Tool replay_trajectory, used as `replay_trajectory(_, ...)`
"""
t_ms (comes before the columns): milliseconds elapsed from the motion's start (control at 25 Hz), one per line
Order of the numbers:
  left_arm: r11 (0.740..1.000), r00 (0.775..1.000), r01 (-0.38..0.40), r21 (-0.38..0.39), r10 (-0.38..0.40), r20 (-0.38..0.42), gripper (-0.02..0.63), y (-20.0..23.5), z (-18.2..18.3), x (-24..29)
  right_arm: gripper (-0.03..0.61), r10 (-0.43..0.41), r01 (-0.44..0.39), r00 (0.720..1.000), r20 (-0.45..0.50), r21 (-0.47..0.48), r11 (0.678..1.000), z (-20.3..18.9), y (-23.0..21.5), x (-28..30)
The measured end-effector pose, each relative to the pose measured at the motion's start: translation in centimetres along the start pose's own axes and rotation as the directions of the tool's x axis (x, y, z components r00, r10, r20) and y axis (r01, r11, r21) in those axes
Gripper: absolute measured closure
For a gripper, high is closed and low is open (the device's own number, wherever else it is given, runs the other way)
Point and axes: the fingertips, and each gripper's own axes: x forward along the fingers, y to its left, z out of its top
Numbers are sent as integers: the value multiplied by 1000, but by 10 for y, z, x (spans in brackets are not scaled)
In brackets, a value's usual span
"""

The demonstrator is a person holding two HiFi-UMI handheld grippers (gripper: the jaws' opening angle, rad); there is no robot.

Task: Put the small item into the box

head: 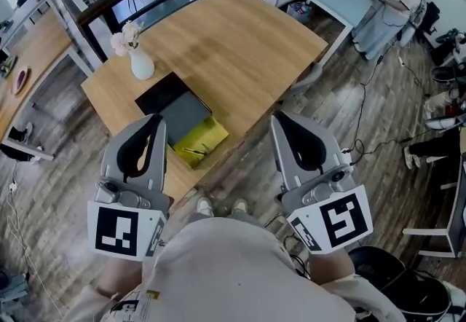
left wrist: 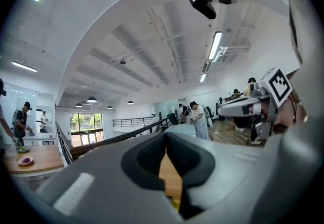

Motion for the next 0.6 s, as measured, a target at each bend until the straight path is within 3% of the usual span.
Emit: replay_trajectory(600,1000,1000,-17,-18,17,-16,611,6,-7,1,579,27,-28,999,-39,-18,999,-11,0,15)
